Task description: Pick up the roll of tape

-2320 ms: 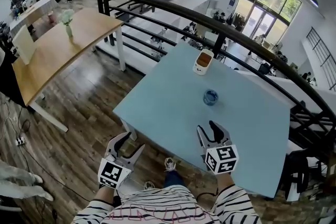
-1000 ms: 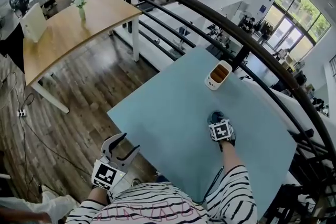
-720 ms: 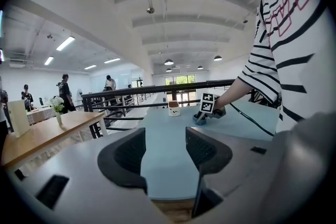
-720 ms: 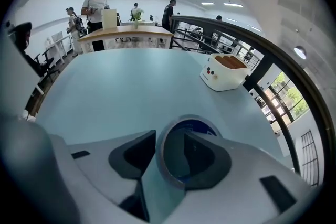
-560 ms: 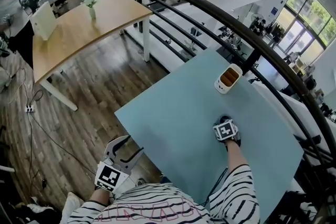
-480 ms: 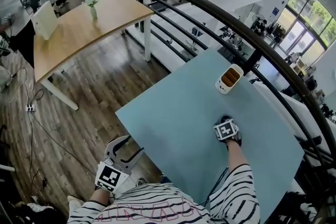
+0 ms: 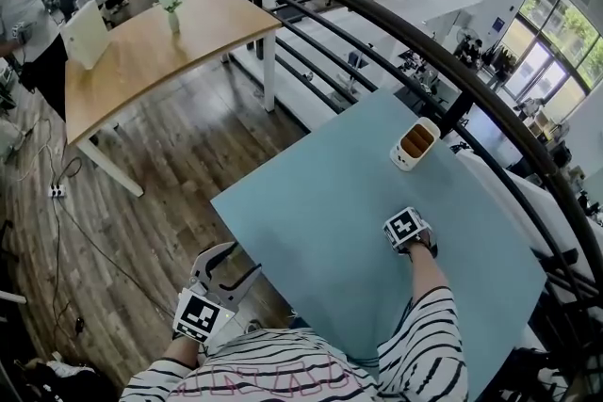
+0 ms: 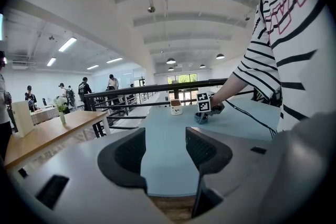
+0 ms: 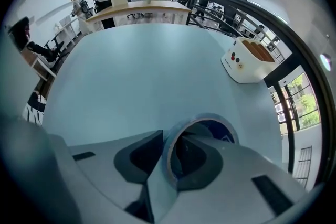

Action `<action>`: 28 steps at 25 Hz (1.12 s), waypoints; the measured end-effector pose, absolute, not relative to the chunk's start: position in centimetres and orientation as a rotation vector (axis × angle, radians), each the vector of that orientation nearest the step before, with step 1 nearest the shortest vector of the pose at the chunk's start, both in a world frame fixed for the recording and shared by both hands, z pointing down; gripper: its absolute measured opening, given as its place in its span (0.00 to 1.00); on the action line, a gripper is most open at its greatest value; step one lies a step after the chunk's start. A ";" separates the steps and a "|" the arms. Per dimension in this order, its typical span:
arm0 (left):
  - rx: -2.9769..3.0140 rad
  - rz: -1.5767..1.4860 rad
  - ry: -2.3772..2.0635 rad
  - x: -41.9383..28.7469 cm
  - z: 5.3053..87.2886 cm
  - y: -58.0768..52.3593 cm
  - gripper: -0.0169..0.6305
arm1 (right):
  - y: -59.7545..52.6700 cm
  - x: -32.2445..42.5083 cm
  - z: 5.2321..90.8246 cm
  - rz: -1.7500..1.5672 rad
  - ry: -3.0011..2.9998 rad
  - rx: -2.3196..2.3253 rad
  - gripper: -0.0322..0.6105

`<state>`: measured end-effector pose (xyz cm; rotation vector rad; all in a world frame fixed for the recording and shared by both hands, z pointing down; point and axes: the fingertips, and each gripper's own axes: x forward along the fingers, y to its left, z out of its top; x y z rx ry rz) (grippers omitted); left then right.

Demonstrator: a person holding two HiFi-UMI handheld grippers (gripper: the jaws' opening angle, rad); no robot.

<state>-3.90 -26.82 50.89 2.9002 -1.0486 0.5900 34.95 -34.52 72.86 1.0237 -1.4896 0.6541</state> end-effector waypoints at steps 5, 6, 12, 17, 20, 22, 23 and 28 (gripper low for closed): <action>2.901 0.581 -1.051 -4.1 50.9 -26.7 0.36 | -34.3 35.3 72.1 0.639 -1.456 1.123 0.19; 2.901 0.577 -1.051 -4.2 50.9 -26.7 0.36 | -34.2 35.4 71.5 0.624 -1.443 1.147 0.18; 2.921 0.541 -1.041 -4.6 50.2 -26.3 0.36 | -35.8 31.9 67.3 0.491 -1.613 1.282 0.18; 2.943 0.511 -1.026 -4.7 50.1 -25.4 0.36 | -35.0 28.9 62.8 0.396 -1.724 1.399 0.18; 2.946 0.485 -1.026 -5.1 50.0 -25.1 0.36 | -34.0 26.8 60.2 0.358 -1.794 1.475 0.18; 2.955 0.475 -1.024 -5.3 49.9 -24.9 0.36 | -33.2 25.3 58.4 0.337 -1.840 1.524 0.18; 2.962 0.472 -1.018 -5.4 49.9 -24.8 0.36 | -32.7 24.6 57.5 0.324 -1.866 1.548 0.18; 2.986 0.458 -0.986 -5.8 49.9 -23.7 0.25 | -29.9 20.7 53.2 0.242 -1.968 1.645 0.18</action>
